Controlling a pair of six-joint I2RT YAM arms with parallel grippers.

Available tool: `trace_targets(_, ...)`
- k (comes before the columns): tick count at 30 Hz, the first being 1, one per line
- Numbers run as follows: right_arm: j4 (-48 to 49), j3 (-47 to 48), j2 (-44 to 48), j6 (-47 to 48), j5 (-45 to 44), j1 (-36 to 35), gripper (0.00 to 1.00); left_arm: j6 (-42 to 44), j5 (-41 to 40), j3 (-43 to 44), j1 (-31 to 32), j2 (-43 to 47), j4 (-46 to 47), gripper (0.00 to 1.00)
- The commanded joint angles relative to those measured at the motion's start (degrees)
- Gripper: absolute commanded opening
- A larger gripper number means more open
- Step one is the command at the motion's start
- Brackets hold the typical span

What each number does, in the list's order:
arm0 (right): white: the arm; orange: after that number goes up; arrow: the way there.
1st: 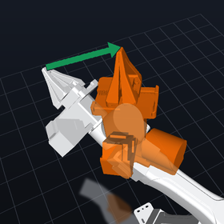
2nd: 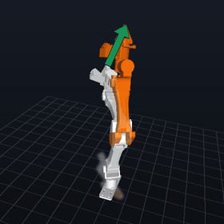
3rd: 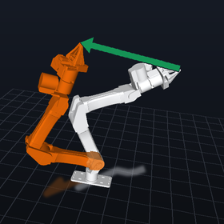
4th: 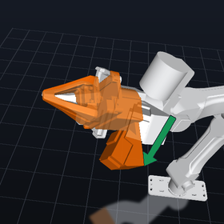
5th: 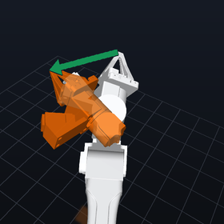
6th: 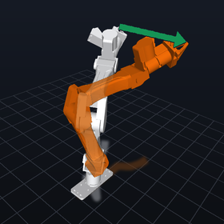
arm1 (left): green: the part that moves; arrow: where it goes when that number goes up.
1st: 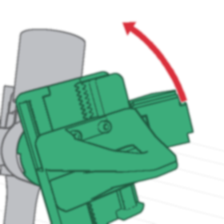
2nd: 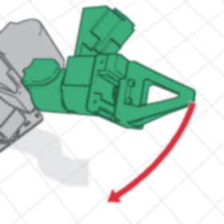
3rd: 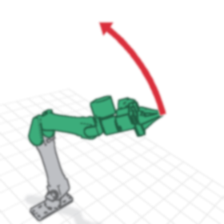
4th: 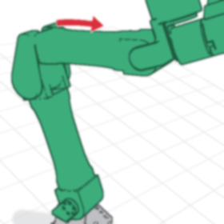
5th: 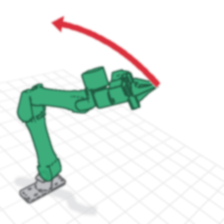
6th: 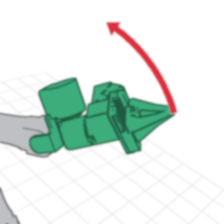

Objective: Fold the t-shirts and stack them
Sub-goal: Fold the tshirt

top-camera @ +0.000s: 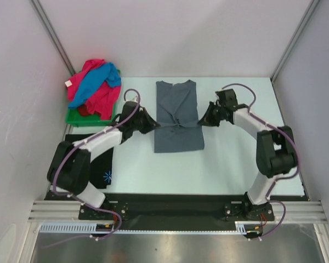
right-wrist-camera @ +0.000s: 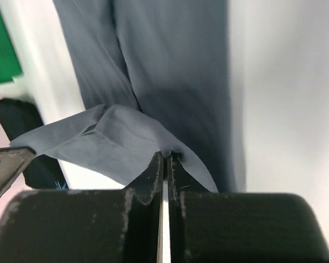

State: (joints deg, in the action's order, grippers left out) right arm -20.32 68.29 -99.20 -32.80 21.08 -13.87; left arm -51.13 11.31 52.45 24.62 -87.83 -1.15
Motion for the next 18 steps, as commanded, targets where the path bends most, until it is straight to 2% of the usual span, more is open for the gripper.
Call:
trace_targets(1,0.8,8.2,-6.9,3.1,3.0,1.0,0.0,5.5,4.1,7.3,-2.8,-5.9,0.2,0.0)
trace_targets(6,-0.9,17.1,-13.6,4.1,4.4,2.4,0.0,6.4,7.0,12.6,-6.3,-12.3,0.6,0.0)
trace_targets(18,-1.4,22.1,-20.8,5.3,7.8,5.3,0.0,7.5,10.7,21.9,-9.5,-23.3,-1.2,0.0)
